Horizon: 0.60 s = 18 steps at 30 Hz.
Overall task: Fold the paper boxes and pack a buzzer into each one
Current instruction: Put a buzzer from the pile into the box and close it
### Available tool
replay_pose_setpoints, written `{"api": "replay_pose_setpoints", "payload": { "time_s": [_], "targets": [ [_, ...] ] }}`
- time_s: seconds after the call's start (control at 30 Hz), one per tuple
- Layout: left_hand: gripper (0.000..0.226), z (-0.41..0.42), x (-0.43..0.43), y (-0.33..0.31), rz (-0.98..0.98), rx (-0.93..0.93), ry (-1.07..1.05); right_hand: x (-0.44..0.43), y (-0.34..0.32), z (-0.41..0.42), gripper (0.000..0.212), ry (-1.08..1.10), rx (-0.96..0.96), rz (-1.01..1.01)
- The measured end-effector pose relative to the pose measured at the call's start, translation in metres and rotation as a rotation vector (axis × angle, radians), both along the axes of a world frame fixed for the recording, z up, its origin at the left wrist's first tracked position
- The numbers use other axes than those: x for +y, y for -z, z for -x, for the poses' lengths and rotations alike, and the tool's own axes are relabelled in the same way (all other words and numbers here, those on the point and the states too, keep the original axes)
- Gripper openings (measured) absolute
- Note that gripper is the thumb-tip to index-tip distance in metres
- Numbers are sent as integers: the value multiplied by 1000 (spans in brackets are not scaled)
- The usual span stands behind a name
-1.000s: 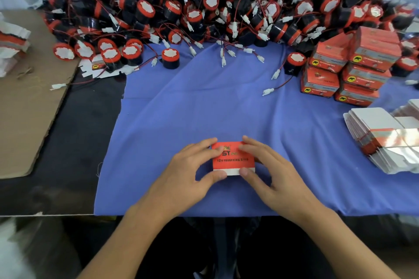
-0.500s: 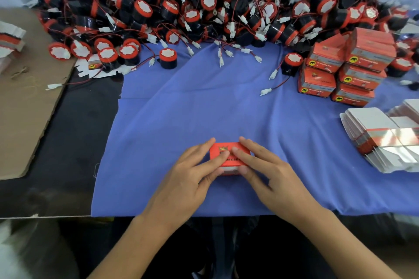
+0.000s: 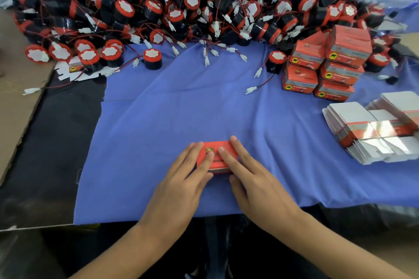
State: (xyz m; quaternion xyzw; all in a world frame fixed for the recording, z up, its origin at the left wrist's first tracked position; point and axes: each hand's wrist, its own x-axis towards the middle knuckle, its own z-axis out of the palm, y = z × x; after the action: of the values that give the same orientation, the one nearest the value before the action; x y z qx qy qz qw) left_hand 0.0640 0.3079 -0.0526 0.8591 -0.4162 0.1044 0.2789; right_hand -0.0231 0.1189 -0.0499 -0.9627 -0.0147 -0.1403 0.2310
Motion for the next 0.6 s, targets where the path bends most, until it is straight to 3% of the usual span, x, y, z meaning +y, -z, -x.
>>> {"api": "replay_pose_setpoints", "payload": {
  "time_s": [0.1,0.2,0.27,0.4,0.6],
  "targets": [
    [34,4,-11,-7,356,474,-174,15,6,4,71,136,-26,-285],
    [43,9,-29,-9,751,897,-324,29,7,-3,52,419,-116,-830],
    [35,6,-39,-9,785,941,-365,30,2,-9,42,524,-158,-988],
    [19,-8,-70,-24,782,898,-259,4,-16,-15,45,588,-284,-804],
    [34,-52,-152,-59,572,875,13,-66,-50,-53,50,651,-252,-901]
  ]
}}
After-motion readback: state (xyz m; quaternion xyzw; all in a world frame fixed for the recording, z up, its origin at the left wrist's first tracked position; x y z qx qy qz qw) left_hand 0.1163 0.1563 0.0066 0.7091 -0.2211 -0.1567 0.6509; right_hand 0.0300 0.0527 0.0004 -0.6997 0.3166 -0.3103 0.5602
